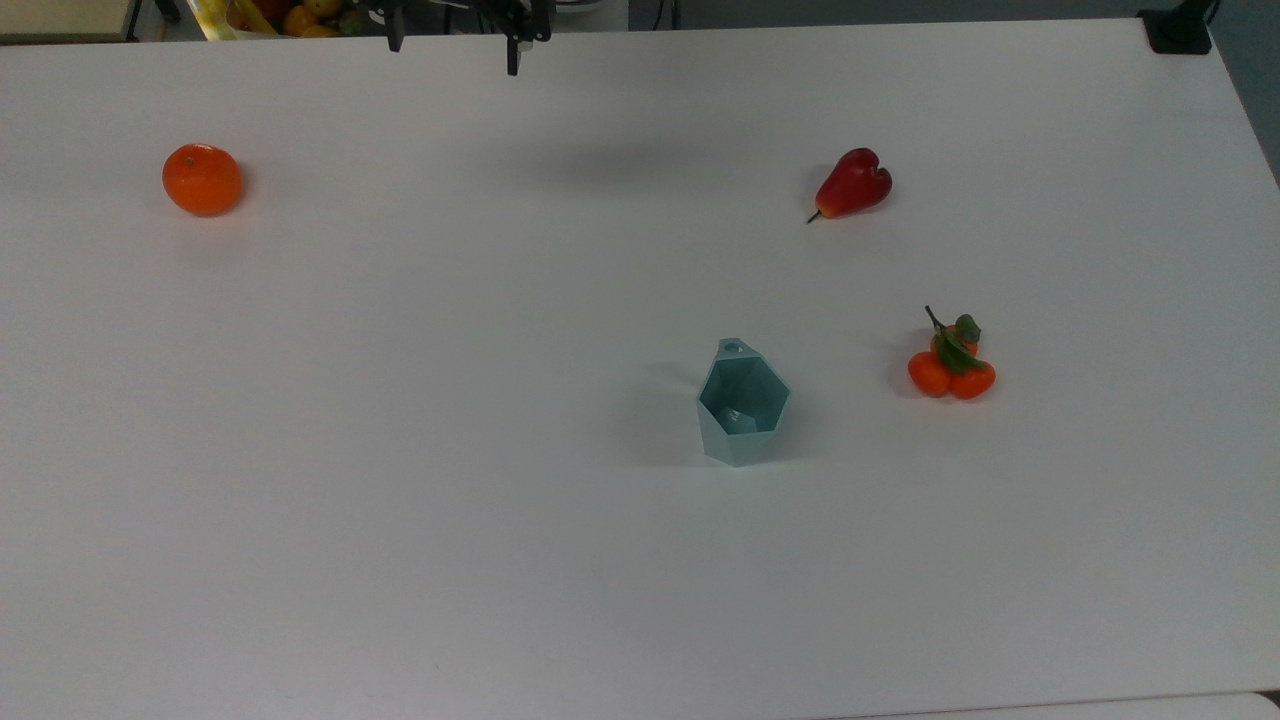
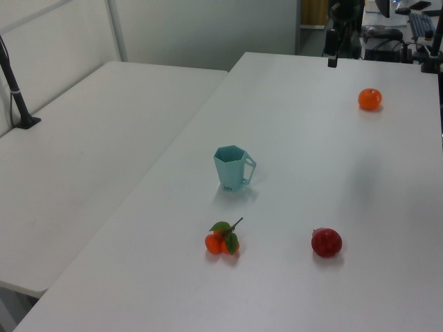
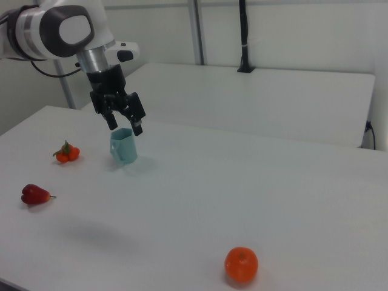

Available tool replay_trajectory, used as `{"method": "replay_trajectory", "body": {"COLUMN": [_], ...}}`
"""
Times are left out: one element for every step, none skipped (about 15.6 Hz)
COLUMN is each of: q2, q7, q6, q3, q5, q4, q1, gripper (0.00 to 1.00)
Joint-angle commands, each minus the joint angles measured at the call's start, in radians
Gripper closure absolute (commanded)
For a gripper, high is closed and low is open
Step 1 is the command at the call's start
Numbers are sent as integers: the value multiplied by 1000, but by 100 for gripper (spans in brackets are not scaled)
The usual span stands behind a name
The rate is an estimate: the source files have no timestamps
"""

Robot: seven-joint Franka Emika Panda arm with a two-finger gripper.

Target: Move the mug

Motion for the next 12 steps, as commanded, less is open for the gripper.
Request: {"method": "replay_trajectory", "body": {"q2": [-21,-21,-21,-21,-21,-19,-16,-10,-6,-3,10,26], "q7": [-16,-16,-16,-16,-16,-16,-16,-16,-18,-16,-16,-16], "q6": [-18,-18,-17,-17,-17,-11,-9,-7,-1,21,49,80], "q3": [4,4,4,4,4,4,4,4,5,7,11,17], "q5": [12,11,11,11,12,11,12,11,12,12,17,27], "q4": [-21,-21,-21,-21,-21,-22,-22,-19,-19,-22,-21,-19], "q1": [-6,-6,-6,-6,-6,-5,-5,0,3,6,9,11], "gripper": [0,0,0,0,0,0,0,0,0,0,0,0]}}
